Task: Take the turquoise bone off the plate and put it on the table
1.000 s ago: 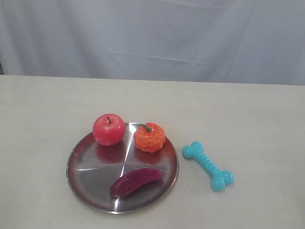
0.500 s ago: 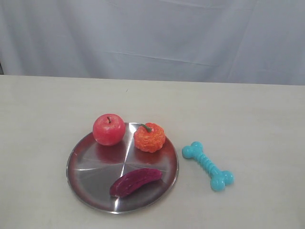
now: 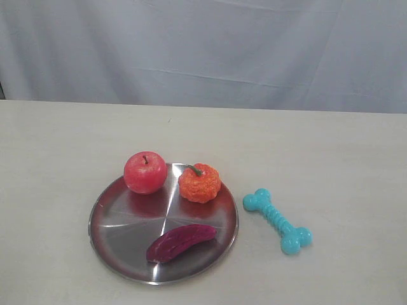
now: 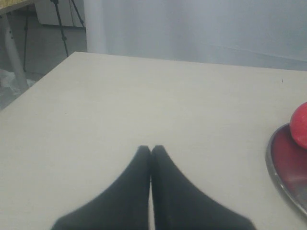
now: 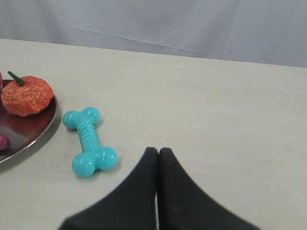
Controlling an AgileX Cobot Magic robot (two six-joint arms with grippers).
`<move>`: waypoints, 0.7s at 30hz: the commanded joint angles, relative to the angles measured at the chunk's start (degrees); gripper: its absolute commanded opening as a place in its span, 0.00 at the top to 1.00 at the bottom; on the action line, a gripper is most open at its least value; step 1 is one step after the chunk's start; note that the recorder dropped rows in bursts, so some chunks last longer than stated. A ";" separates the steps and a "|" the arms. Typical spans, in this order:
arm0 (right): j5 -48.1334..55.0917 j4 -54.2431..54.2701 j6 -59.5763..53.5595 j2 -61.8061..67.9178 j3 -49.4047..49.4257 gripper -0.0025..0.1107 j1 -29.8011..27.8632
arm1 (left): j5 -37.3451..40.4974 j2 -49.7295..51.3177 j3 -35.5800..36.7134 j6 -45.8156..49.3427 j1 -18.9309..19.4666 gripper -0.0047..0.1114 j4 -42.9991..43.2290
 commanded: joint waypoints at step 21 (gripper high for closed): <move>-0.12 -0.37 0.21 -0.32 0.14 0.98 -0.15 | -0.17 -0.07 0.19 -0.04 -0.39 0.96 0.02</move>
